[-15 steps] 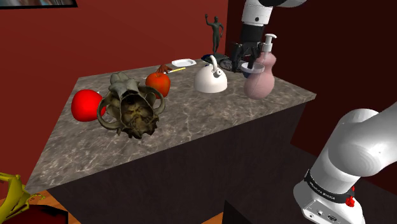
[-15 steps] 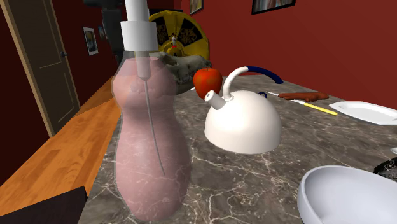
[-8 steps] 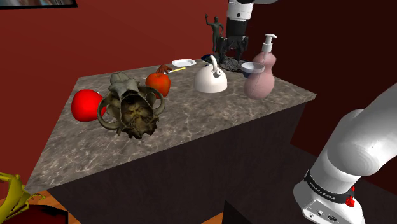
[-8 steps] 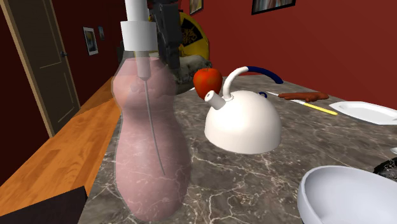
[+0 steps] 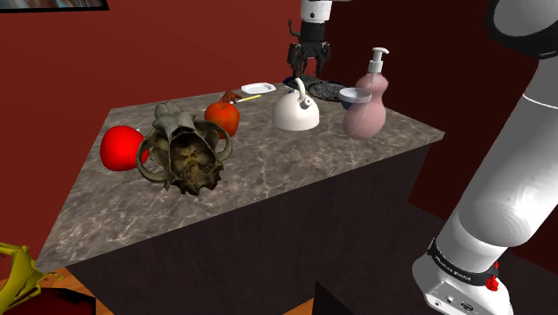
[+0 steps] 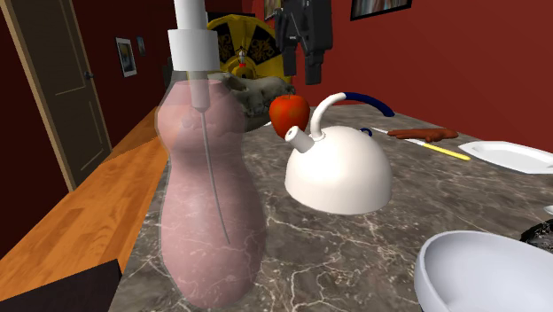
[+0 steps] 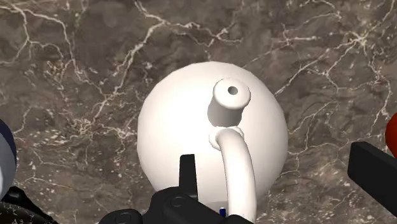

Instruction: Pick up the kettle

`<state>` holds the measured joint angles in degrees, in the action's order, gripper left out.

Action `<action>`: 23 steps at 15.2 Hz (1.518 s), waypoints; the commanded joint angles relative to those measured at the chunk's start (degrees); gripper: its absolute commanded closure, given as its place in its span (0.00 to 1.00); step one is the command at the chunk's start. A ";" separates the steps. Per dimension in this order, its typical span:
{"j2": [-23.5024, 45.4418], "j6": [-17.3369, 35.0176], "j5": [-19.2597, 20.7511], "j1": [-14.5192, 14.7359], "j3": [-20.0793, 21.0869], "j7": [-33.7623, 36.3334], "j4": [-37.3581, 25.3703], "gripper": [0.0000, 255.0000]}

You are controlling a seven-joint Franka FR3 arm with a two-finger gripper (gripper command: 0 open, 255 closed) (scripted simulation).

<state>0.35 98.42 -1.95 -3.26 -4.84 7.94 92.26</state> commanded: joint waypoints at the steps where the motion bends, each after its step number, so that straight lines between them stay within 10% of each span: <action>1: 5.80 -1.79 -0.27 -0.45 -0.44 0.13 -7.61 0.00; 4: 12.49 -4.63 -0.70 -1.20 -0.91 0.27 -17.16 0.00; 13: 10.80 1.96 -0.54 -1.01 -0.84 0.21 -8.89 0.00; 14: 10.86 1.99 -0.54 -1.01 -0.84 0.20 -8.92 1.00; 23: 10.80 1.96 -0.54 -1.01 -0.84 0.21 -8.89 1.00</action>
<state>11.18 100.39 -2.48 -4.28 -5.69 8.13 83.31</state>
